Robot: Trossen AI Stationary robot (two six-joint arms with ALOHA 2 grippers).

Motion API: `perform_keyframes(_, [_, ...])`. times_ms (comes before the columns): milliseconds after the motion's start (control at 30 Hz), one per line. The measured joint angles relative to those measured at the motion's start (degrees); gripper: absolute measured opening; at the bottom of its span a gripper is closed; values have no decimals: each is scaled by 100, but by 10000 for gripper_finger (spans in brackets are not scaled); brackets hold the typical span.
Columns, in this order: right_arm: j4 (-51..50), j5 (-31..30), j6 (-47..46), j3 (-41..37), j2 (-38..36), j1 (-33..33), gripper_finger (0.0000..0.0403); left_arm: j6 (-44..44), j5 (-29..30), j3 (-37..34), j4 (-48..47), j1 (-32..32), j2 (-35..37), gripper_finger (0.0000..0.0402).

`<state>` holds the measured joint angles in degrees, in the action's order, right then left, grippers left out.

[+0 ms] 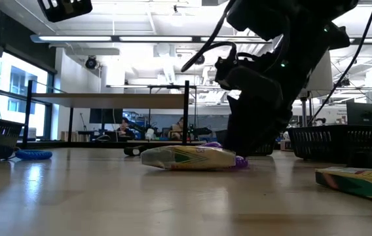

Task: Pick & Place Office Desk Supplies
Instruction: Put the purple spring keychain into the bottom left black bin

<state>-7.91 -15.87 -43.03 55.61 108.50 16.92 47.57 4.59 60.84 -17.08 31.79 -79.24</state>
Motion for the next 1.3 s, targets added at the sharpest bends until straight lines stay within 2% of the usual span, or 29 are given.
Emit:
perform_keyframes(100, [-107,20,3,0,32,0,239,-10,1,0,0,0,0,205])
perform_keyframes(200, [-173,-18,133,7,127,0,211,-65,1,0,-2,0,0,205])
perform_keyframes(333, [-255,-71,286,0,139,33,139,-79,0,0,0,0,0,205])
perform_keyframes(500, [-251,-11,278,-2,142,52,27,-246,1,0,-2,0,0,205])
perform_keyframes(533, [-264,4,289,-5,114,62,18,-364,1,0,-1,0,0,205])
perform_keyframes(700, [-513,93,259,66,-120,91,8,-665,1,0,0,0,0,205])
perform_keyframes(800, [-1286,203,249,335,-350,155,7,-811,-1,0,0,-39,0,205])
perform_keyframes(1000, [-2565,-346,445,1530,-799,416,5,-1275,-12,0,30,-321,47,205])
perform_keyframes(1200, [-2996,-1194,1058,2838,-908,760,4,-1660,14,-3,67,-667,131,205])
perform_keyframes(1300, [-3149,-1555,1335,3213,-908,847,4,-1850,113,-4,127,-826,208,205])
